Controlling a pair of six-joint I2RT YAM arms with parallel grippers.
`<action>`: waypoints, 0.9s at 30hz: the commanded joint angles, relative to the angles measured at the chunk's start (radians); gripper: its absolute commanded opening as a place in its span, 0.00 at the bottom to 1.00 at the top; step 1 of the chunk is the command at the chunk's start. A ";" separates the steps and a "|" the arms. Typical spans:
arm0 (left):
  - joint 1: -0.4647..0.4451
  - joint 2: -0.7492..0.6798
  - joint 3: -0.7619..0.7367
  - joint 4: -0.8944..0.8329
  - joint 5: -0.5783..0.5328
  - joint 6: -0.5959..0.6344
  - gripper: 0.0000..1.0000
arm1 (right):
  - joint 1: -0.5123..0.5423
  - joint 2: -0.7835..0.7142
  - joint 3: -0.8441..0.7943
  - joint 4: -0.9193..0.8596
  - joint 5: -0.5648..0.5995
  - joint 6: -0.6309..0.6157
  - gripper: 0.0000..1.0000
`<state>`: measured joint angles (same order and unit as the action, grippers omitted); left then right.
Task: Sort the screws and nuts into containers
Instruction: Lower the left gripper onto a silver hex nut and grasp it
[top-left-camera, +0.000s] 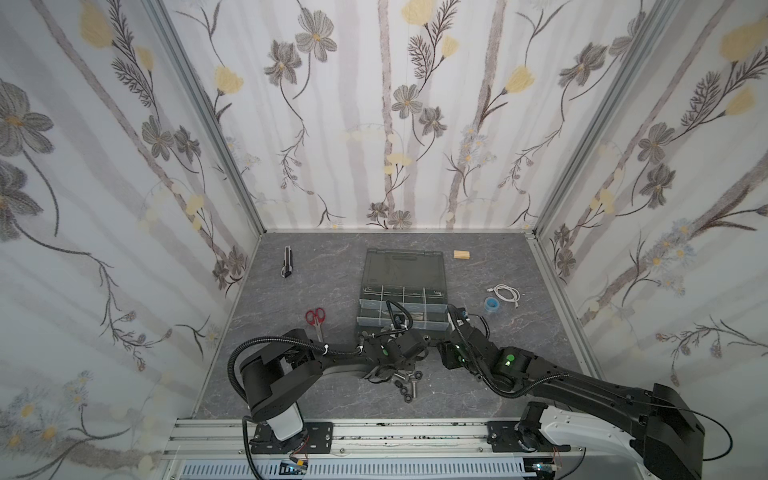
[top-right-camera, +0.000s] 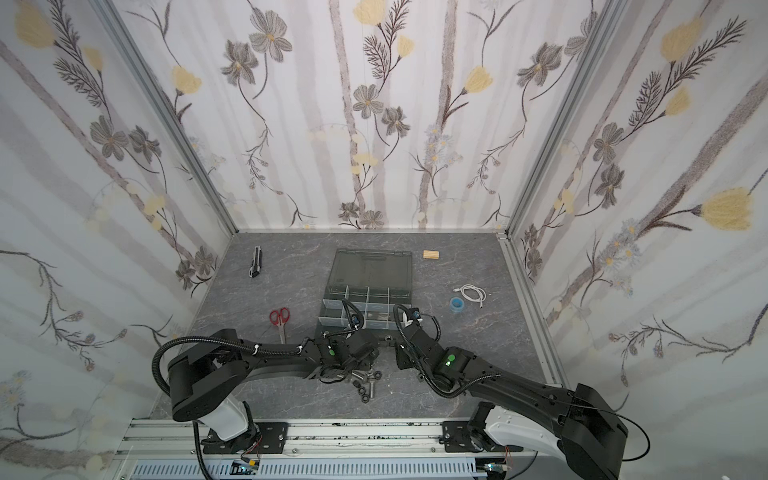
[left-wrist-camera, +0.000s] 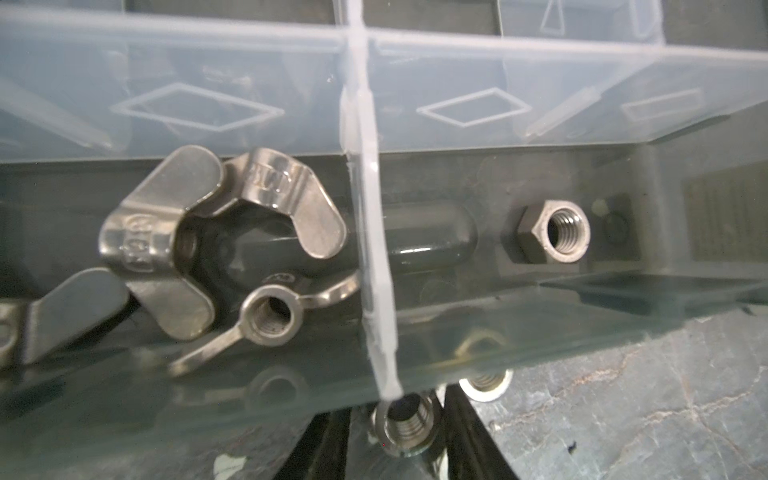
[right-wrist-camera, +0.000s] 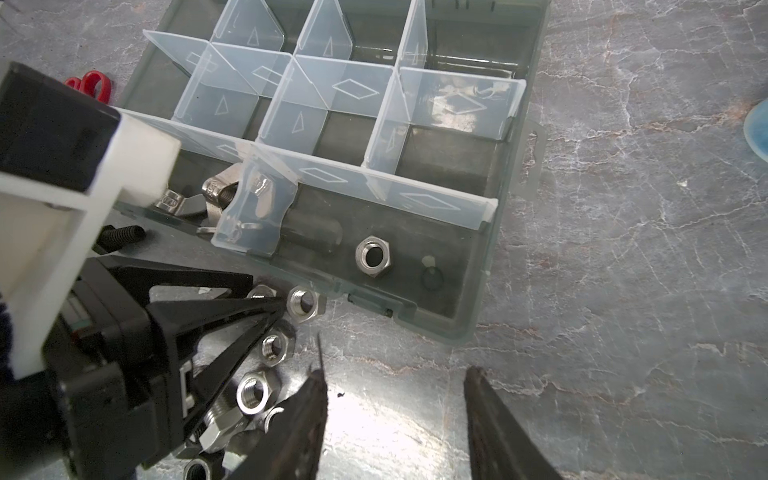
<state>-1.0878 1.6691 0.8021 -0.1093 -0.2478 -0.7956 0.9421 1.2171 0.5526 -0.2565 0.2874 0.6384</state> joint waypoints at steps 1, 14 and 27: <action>0.000 0.008 0.002 -0.039 -0.010 -0.010 0.36 | 0.000 -0.002 -0.003 0.039 0.017 0.010 0.53; -0.013 0.003 0.000 -0.061 -0.027 -0.002 0.24 | 0.001 -0.005 -0.006 0.043 0.016 0.012 0.53; -0.034 -0.113 -0.015 -0.073 0.018 0.033 0.24 | 0.000 -0.034 -0.010 0.031 0.021 0.017 0.53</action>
<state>-1.1187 1.5787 0.7898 -0.1699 -0.2409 -0.7731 0.9421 1.1873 0.5430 -0.2562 0.2874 0.6456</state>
